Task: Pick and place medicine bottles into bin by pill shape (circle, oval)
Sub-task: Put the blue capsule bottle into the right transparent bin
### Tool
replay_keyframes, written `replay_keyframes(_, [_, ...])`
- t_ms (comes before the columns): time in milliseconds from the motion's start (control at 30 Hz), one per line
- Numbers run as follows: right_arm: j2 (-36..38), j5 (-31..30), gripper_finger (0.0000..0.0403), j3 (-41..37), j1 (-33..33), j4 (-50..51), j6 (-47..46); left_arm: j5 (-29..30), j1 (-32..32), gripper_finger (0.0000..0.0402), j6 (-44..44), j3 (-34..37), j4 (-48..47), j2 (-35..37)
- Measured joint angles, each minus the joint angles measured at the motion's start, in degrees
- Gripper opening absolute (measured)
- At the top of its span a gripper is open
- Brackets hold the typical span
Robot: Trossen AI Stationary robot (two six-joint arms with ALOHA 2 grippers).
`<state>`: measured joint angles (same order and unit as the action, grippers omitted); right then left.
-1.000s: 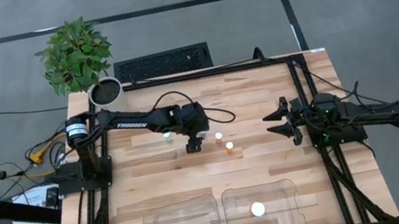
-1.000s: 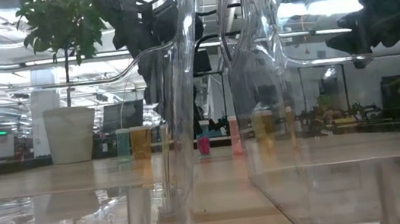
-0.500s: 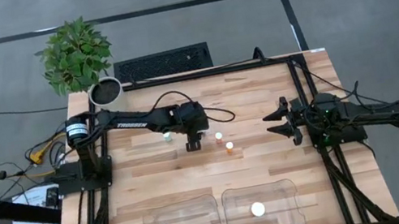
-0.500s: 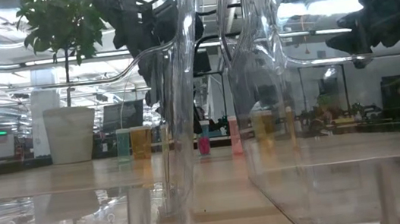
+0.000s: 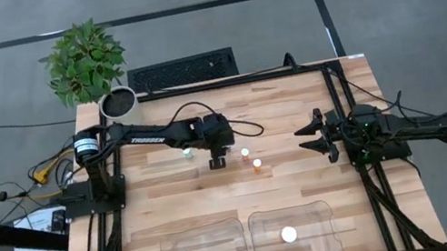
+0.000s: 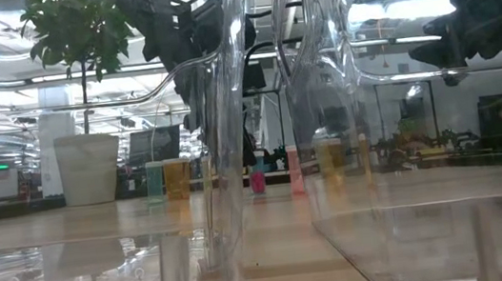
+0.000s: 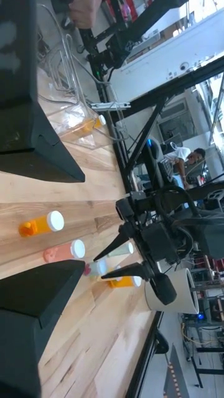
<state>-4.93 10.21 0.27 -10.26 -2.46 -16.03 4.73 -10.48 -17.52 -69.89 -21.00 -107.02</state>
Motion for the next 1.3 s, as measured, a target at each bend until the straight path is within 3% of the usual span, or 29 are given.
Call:
replay_keyframes(167, [0.0,-0.01,0.0225,-0.01,0.0,0.0,0.0,-0.41,0.0,0.011,0.98,0.0,-0.01,0.01])
replay_keyframes(467, [0.0,0.01,0.0225,-0.01,0.0,0.0,0.0,0.01,1.31,0.0115,3.55,-3.26,-1.0,0.02])
replay_keyframes(867, [0.0,0.0,0.0225,0.0,0.0,0.0,0.0,2.17,8.99,0.0115,12.34,-23.62,-18.31,0.07])
replay_keyframes(1033, [0.0,0.01,0.0225,-0.01,0.0,0.0,0.0,2.15,14.85,0.0115,13.44,-31.11,-16.72,0.19])
replay_keyframes(1300, [0.0,-0.01,0.0225,0.0,0.0,0.0,0.0,2.04,22.76,0.0115,13.57,-32.54,-5.85,0.17])
